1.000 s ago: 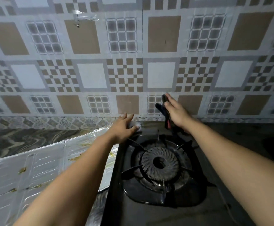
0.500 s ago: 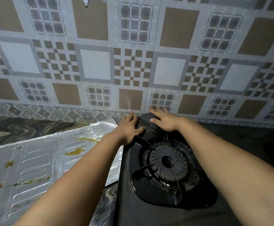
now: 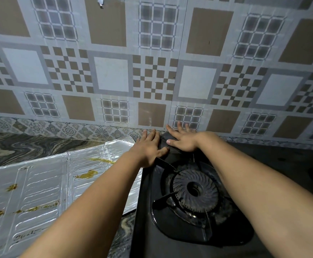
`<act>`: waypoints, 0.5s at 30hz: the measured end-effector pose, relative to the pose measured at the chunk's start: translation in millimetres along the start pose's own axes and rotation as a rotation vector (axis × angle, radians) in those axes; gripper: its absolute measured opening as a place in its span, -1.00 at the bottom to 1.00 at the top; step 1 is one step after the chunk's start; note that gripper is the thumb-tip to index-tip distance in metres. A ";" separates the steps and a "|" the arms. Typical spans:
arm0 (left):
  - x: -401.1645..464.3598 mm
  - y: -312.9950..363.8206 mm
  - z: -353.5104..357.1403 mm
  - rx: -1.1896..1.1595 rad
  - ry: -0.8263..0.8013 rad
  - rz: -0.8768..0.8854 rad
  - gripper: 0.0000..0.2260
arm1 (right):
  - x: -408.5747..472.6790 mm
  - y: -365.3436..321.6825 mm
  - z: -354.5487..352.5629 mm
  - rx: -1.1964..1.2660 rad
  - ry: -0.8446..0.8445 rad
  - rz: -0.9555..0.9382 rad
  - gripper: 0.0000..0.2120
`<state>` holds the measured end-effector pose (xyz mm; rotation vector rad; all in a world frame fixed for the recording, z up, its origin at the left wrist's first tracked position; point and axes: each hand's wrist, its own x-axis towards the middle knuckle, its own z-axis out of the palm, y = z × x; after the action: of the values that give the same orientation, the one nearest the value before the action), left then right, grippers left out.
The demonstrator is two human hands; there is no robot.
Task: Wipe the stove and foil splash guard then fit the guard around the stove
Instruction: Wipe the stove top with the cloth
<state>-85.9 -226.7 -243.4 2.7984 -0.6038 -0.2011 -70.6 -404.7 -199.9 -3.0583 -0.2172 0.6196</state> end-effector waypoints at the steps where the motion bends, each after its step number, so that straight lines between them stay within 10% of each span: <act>1: 0.1 0.1 -0.5 0.015 -0.008 -0.001 -0.29 | 0.7 1.3 -0.4 0.012 -0.019 0.001 -0.34; 15: 5.9 -0.5 -7.9 0.189 -0.054 0.007 -0.29 | -3.2 53.0 7.2 0.121 0.039 0.084 -0.42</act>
<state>-78.9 -226.9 -236.4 2.9805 -0.6782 -0.2296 -69.2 -457.8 -207.5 -2.9726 -0.0487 0.5537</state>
